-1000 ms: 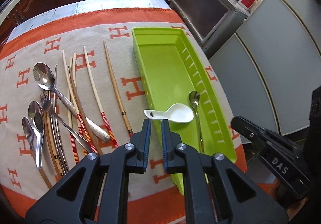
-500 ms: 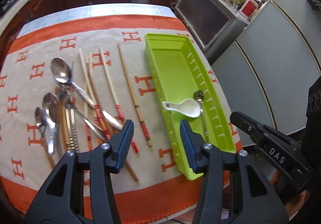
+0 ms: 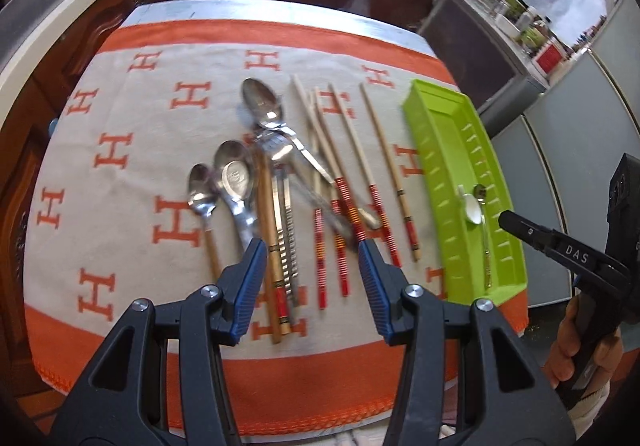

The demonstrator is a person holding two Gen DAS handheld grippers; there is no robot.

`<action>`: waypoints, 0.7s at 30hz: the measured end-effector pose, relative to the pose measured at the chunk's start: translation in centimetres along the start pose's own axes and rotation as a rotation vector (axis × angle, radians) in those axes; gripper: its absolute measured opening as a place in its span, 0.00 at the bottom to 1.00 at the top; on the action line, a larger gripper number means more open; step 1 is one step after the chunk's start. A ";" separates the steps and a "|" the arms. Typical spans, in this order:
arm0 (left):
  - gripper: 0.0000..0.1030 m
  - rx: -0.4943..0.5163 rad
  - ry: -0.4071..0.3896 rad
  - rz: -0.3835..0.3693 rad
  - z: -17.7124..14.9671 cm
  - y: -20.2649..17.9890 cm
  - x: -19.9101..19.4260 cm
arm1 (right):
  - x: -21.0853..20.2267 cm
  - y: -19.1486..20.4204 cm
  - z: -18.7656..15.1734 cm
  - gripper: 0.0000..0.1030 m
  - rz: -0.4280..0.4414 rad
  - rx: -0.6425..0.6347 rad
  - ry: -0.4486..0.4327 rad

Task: Organize utensils

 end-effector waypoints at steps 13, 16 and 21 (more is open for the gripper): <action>0.43 -0.042 -0.014 0.036 -0.1 2.7 0.6 | 5.0 0.7 2.2 0.05 0.025 0.012 0.096; 0.43 -0.076 -0.023 0.039 0.4 3.8 0.5 | 6.1 0.5 3.2 0.05 0.003 0.022 0.096; 0.43 -0.149 -0.049 0.085 1.3 7.0 0.0 | 6.9 -0.1 4.6 0.05 -0.027 0.046 0.073</action>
Point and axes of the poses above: each gripper's, at about its wrist camera, not at the fingertips, and x roughly the way its jaws point, y to its left, z to its top, the point moved 5 cm from there along x, roughly the way its jaws point, and after that the axes turned 5 degrees about -z, right-handed, at the moved point
